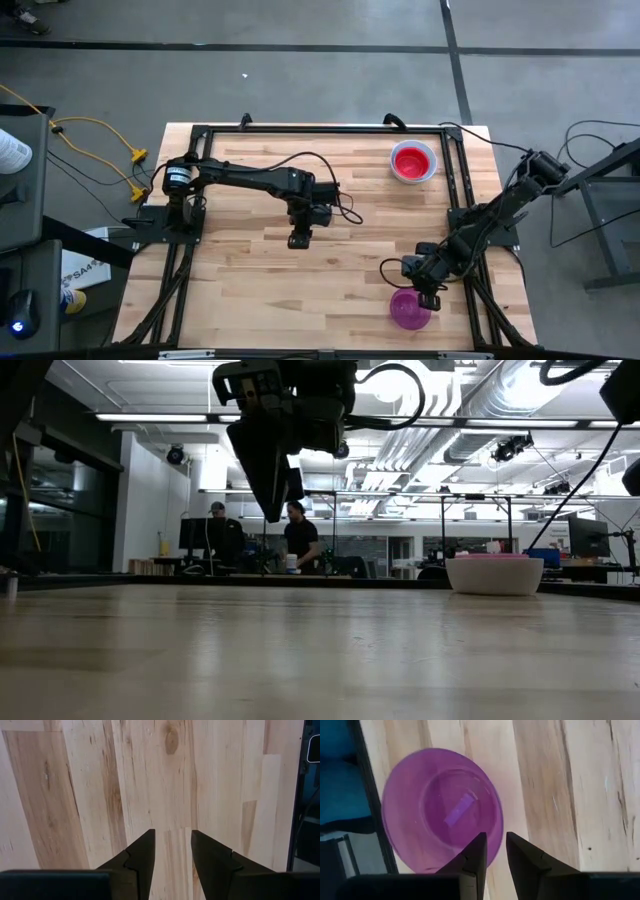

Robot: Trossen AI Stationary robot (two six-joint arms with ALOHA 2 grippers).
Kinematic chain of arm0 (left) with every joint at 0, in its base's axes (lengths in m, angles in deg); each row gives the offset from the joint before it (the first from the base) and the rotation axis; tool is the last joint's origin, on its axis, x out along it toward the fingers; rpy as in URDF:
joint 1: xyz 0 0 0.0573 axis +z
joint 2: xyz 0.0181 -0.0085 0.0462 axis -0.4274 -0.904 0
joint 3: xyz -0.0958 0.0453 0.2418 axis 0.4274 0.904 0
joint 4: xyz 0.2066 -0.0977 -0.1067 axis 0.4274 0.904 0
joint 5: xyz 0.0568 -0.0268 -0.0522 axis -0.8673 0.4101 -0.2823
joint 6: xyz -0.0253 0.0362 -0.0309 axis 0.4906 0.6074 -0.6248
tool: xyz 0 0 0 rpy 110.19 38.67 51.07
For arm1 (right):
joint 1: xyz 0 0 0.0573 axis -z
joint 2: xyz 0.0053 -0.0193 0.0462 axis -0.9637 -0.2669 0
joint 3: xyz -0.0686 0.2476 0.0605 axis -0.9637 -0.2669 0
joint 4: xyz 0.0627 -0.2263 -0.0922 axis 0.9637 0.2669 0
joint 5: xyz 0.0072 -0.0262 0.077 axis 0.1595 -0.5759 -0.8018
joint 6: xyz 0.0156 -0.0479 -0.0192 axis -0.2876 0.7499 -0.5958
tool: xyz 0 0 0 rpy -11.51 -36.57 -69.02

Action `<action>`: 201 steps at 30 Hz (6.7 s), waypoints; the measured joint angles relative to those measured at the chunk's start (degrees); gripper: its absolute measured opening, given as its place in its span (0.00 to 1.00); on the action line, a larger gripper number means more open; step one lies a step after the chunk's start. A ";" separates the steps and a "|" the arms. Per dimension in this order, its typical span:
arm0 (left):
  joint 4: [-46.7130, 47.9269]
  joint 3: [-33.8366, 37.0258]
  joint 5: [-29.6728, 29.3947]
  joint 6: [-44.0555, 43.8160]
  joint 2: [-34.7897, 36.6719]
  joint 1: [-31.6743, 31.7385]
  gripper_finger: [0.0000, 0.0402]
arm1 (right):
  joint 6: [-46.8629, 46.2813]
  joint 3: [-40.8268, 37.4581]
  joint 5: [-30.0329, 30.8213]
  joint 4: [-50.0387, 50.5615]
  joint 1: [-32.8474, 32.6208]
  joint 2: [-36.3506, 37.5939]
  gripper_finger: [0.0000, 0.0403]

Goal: Nest bowls inside each other
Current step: Stack the purple bowl on top of the pink bowl

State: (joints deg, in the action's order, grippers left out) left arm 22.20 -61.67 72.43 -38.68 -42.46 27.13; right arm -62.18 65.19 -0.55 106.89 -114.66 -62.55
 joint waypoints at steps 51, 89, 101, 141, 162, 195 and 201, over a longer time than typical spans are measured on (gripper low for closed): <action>-39.66 0.00 -0.22 -0.42 0.00 0.00 0.32 | 11.32 5.07 8.44 11.96 3.03 5.79 0.16; -40.61 0.00 -0.22 -0.44 0.00 0.00 0.32 | -0.24 5.03 12.49 5.07 -9.30 -3.64 0.38; -40.61 0.00 -0.22 -0.43 0.00 0.01 0.32 | -0.39 5.03 12.31 5.06 -6.20 -7.36 0.39; -40.61 0.00 -0.22 -0.44 -0.02 0.01 0.32 | -1.75 5.03 9.19 2.88 -4.68 -11.36 0.02; -40.61 0.00 -0.22 -0.42 -0.02 0.01 0.32 | -6.48 5.03 21.35 23.67 3.87 6.67 0.01; -40.59 0.00 -0.22 -0.42 -0.04 0.02 0.32 | 14.70 4.97 17.57 24.87 61.77 23.95 0.01; -40.60 0.00 -0.22 -0.43 -0.04 0.01 0.32 | 19.66 4.97 14.70 27.32 72.91 24.08 0.01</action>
State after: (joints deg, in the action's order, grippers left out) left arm -18.40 -61.67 72.21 -39.11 -42.50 27.15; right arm -42.52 70.16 14.15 134.21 -41.75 -38.46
